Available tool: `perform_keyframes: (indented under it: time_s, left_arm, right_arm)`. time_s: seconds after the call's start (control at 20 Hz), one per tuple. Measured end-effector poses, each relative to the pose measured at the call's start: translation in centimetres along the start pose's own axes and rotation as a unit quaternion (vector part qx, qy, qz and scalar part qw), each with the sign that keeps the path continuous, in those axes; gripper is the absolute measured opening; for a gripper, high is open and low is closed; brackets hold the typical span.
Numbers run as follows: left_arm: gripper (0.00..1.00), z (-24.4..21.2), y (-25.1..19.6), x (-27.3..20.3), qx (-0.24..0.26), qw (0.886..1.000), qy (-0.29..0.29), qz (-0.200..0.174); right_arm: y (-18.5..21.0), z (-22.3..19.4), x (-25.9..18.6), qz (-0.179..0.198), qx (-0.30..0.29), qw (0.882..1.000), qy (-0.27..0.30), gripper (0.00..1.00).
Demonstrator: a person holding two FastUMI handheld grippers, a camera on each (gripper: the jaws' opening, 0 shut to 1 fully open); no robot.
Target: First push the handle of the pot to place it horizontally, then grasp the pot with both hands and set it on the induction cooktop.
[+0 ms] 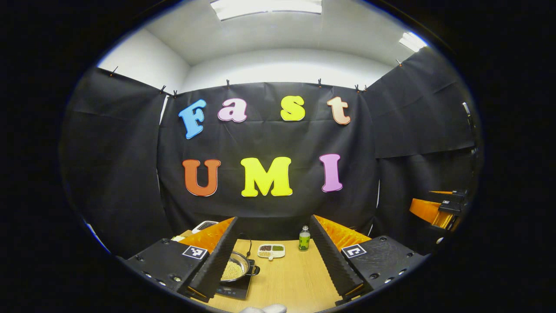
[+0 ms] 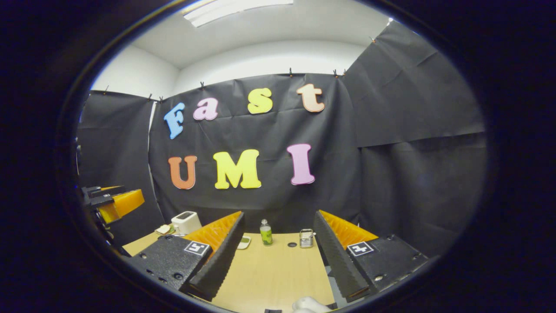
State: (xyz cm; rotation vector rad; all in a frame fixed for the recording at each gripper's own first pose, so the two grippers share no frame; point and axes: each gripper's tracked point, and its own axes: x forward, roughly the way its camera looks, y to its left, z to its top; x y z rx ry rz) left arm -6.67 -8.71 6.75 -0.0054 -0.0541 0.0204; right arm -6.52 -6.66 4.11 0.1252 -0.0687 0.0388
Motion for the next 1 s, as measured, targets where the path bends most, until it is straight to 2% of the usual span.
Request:
perform_keyframes:
  time_s: [1.0]
  left_arm:
    - [0.96, 0.3, 0.7, 0.1, 0.007, 1.0, 0.003, -0.004]
  right_arm:
    - [0.5, 0.7, 0.1, -0.007, 0.006, 1.0, 0.007, 0.99]
